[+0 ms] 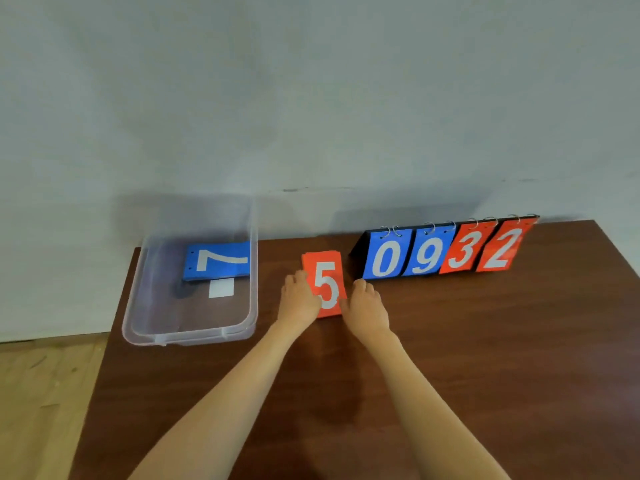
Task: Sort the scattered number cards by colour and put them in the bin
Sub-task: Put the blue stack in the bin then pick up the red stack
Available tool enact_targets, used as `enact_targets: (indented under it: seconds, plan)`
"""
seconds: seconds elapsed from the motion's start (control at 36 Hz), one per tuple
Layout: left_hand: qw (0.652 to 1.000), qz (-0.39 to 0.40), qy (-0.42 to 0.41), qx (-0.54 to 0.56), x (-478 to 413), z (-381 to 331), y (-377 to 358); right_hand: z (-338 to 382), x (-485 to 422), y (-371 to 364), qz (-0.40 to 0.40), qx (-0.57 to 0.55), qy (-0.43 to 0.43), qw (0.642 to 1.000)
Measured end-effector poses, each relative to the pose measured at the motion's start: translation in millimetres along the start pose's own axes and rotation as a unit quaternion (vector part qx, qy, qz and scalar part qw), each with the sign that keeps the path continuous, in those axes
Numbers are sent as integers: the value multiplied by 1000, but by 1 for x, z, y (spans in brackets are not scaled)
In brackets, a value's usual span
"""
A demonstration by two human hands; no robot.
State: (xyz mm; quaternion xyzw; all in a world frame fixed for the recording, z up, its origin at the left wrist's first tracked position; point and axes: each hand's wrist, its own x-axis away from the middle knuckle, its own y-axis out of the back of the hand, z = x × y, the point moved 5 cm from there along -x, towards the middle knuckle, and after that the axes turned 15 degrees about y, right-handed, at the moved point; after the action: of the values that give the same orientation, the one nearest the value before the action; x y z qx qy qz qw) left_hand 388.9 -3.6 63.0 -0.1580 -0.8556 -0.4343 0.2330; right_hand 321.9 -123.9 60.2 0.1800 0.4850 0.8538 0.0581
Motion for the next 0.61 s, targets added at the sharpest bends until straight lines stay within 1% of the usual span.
enact_targets:
  seconds: [0.06, 0.11, 0.22, 0.33, 0.42, 0.47, 0.56, 0.61]
  plan:
    - [998, 24, 50, 38, -10, 5, -4, 2, -9, -13, 29, -2, -19, 999]
    - [994, 39, 80, 58, -18, 8, -6, 4, -18, -24, 45, -7, -53, 998]
    - [988, 73, 103, 90, -26, 14, -15, 7, -30, -34, 56, 4, -124, 991]
    - [973, 99, 131, 165, -27, 20, -24, 8, -39, -40, 41, -17, -173, 984]
    - [968, 100, 136, 184, -27, 21, -26, 3, -45, -39, 36, -72, -216, 973]
    - [971, 100, 128, 173, -26, 20, -27, 1, -49, -37, 44, -99, -235, 966]
    - [975, 98, 123, 157, -25, 20, -30, 0, -52, -36, 58, -94, -243, 964]
    - [973, 101, 125, 164, -25, 20, -31, 2, -53, -36, 58, -89, -243, 964]
